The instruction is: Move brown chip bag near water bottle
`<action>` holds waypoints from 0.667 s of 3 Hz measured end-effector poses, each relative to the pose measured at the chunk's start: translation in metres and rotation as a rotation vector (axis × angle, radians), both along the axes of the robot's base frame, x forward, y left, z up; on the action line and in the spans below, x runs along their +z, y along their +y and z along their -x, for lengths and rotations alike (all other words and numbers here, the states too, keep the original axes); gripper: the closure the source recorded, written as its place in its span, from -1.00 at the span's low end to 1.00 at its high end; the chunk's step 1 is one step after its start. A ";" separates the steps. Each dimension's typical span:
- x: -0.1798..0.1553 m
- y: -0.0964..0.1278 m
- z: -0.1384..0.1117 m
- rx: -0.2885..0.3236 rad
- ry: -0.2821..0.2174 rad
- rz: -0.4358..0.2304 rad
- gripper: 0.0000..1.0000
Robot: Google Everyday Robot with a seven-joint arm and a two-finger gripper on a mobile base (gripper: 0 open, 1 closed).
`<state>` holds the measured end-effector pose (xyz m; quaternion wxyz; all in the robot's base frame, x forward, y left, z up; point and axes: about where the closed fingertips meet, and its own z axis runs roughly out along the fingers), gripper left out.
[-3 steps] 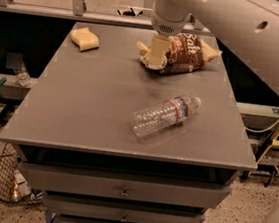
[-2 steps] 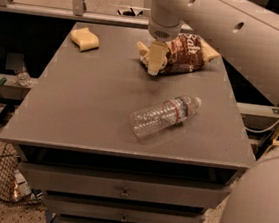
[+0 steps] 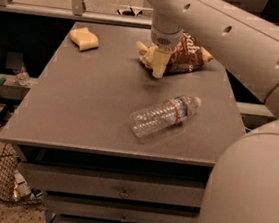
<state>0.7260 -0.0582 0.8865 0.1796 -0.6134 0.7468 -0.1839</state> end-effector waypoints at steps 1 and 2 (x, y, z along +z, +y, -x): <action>-0.004 -0.007 -0.002 -0.013 0.018 -0.024 -0.15; -0.004 -0.010 -0.001 -0.019 0.028 -0.051 0.28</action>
Offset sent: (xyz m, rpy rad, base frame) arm 0.0011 -0.0141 -0.0004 0.0912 0.0353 -0.0278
